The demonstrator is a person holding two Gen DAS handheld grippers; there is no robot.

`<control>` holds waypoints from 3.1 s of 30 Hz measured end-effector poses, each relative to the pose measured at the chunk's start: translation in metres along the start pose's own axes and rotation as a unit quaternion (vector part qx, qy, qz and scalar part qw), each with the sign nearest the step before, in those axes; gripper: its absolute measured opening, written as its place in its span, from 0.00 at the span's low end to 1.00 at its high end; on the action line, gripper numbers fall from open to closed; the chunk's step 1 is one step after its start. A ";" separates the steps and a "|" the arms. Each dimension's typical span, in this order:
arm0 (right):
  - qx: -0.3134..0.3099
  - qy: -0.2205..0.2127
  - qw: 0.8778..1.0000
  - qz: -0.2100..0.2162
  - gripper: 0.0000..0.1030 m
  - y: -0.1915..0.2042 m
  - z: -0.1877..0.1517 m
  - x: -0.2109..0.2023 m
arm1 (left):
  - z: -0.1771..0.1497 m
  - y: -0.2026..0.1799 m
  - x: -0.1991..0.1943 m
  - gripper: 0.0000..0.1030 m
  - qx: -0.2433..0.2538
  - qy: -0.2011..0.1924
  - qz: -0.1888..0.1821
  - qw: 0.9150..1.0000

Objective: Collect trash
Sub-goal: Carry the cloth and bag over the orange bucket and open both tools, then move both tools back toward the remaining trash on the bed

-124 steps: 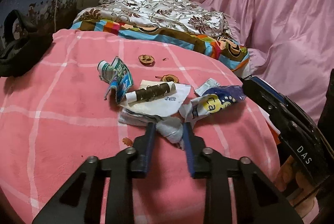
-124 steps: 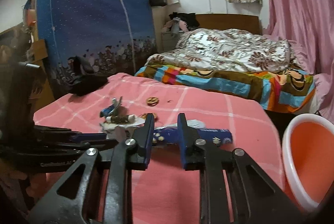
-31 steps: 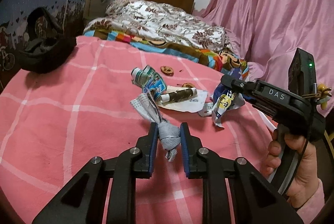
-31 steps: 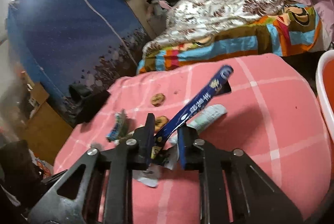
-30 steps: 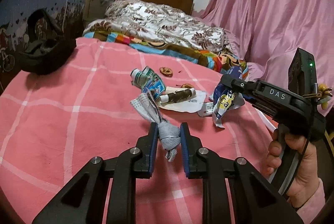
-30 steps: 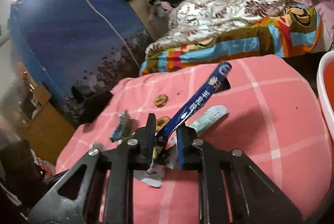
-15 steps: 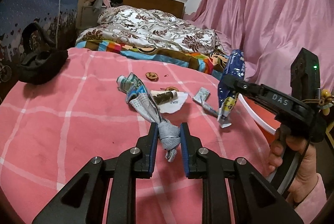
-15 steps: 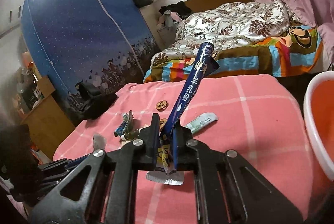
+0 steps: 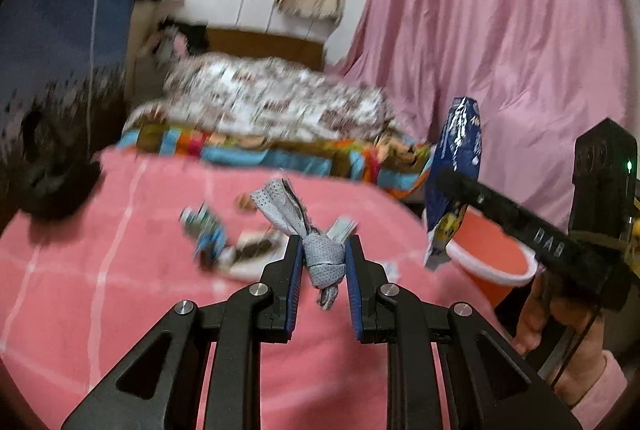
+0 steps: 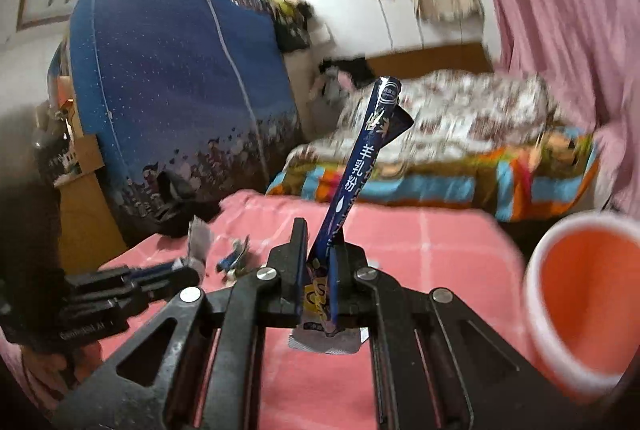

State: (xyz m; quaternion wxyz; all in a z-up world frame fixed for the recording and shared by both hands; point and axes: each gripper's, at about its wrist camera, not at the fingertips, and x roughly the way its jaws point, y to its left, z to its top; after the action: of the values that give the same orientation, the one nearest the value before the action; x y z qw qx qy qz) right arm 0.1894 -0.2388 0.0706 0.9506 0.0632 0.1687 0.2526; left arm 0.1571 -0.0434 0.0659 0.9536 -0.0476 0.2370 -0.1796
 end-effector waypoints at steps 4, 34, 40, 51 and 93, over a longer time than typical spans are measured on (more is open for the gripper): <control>-0.028 -0.058 0.997 -0.030 0.16 -0.004 0.011 -0.027 | 0.016 -0.030 -0.001 0.17 0.045 -0.058 -0.023 0.997; 0.027 -0.077 0.959 -0.271 0.16 -0.159 -0.002 -0.121 | 0.049 -0.217 0.136 0.17 0.153 -0.045 -0.200 0.967; 0.055 -0.053 0.959 -0.272 0.17 -0.179 -0.009 -0.119 | 0.047 -0.218 0.165 0.17 0.111 0.033 -0.225 0.967; 0.077 -0.005 0.959 -0.273 0.24 -0.195 -0.017 -0.106 | 0.043 -0.213 0.194 0.27 0.075 0.114 -0.215 0.967; -0.014 -0.202 0.962 -0.185 1.00 -0.050 0.005 -0.109 | 0.032 -0.047 0.004 0.96 0.031 -0.141 0.043 0.989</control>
State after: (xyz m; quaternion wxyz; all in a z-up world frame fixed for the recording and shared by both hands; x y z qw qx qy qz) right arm 0.1253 -0.3370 0.0963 0.9959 0.0670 -0.0213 0.0568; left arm 0.1606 -0.0881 0.1005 0.9853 -0.0325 0.0966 -0.1368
